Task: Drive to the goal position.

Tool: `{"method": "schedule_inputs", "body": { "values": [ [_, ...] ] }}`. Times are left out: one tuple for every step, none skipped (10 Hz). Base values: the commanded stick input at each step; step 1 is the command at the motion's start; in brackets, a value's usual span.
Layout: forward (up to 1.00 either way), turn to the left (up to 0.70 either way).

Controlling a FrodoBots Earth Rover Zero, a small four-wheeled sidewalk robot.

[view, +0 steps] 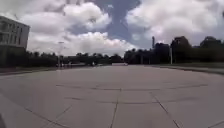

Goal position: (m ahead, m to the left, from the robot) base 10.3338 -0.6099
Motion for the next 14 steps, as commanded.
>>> {"method": "schedule_inputs", "body": {
  "values": [
    [1.00, 0.00],
    [1.00, 0.00],
    [1.00, -0.03],
    [1.00, -0.13],
    [1.00, -0.09],
    [1.00, -0.16],
    [1.00, -0.22],
    [1.00, -0.09],
    [1.00, -0.13],
    [1.00, -0.24],
    [1.00, -0.25],
    [1.00, -0.25],
    [1.00, -0.25],
    [1.00, -0.22]
  ]
}}
